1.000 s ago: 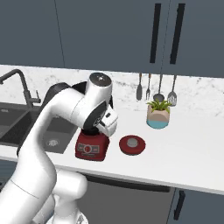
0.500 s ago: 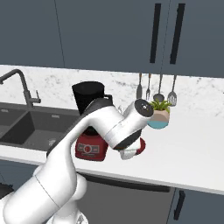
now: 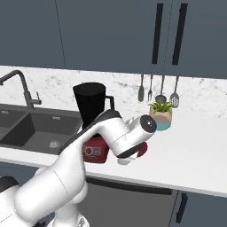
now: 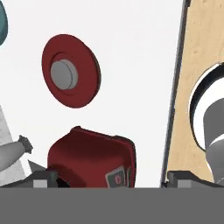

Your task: Close the lid blender by securely placing the lid on top.

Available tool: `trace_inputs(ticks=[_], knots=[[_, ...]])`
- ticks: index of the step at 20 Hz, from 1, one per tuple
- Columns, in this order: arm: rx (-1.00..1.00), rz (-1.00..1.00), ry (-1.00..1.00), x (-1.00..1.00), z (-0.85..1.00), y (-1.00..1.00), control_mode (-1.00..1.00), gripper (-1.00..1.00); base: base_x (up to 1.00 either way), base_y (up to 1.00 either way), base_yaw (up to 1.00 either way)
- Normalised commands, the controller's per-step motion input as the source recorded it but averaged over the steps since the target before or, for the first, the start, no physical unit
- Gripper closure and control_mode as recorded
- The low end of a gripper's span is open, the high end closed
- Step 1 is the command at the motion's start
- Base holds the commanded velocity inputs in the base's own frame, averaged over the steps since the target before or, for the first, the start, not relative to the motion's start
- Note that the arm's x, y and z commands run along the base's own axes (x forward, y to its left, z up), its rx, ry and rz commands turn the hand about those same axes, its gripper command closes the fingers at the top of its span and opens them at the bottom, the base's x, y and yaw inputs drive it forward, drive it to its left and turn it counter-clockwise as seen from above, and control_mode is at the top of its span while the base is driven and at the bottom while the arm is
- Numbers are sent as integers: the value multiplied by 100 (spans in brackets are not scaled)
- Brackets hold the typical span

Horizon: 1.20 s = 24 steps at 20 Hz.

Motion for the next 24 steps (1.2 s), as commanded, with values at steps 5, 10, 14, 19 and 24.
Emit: trace_inputs(ticks=[5,10,14,19,24], knots=[[6,-8,19,52,-8,-29,-100,-100,0,0,0],[7,-1,15,41,-6,-21,-100,-100,0,0,0],[13,0,2,13,-25,0,-100,-100,0,0,0],[21,0,0,2,-23,0,-100,-100,0,0,0],[11,0,0,6,-8,2,-100,-100,0,0,0]])
